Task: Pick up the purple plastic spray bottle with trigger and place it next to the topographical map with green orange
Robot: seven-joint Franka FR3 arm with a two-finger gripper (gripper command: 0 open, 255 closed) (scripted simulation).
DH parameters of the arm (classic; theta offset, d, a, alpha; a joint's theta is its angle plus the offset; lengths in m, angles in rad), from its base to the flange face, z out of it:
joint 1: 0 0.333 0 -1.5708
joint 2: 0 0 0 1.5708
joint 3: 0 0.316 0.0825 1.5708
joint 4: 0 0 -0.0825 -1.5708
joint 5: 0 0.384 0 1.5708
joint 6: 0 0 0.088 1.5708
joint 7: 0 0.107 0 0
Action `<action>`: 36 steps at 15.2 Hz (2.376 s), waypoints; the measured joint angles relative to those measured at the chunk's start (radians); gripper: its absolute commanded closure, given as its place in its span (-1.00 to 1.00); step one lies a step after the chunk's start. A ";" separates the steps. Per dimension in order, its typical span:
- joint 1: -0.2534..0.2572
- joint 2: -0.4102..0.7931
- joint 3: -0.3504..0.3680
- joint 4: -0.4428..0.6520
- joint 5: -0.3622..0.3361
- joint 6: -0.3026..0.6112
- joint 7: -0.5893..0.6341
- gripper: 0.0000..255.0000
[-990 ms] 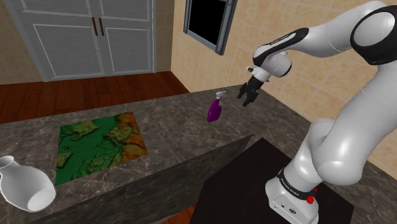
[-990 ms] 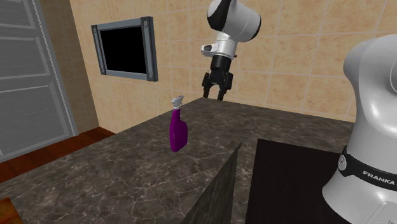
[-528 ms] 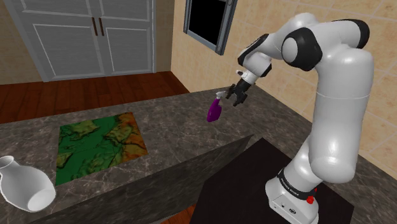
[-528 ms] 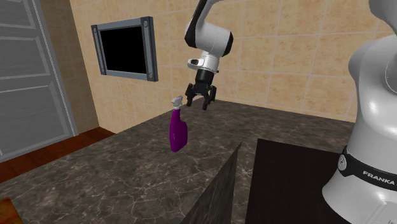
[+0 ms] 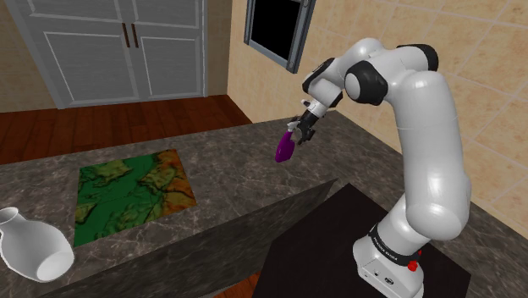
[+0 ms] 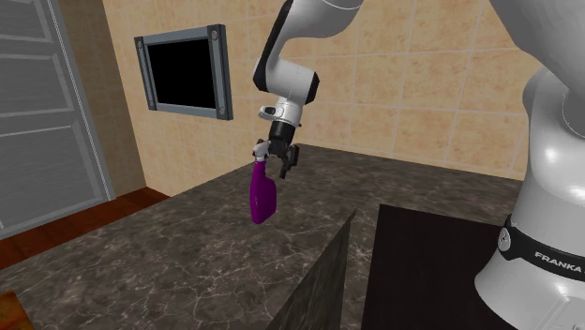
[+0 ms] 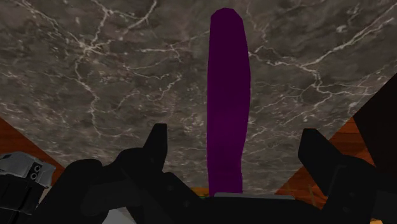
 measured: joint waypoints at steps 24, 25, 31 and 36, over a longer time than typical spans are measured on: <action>0.011 0.023 0.023 -0.009 0.030 0.032 -0.011 1.00; 0.014 0.014 0.019 -0.012 0.024 0.028 -0.005 1.00; 0.034 -0.044 -0.010 -0.020 -0.017 0.000 0.032 1.00; 0.049 -0.088 -0.031 -0.019 -0.051 -0.026 0.064 1.00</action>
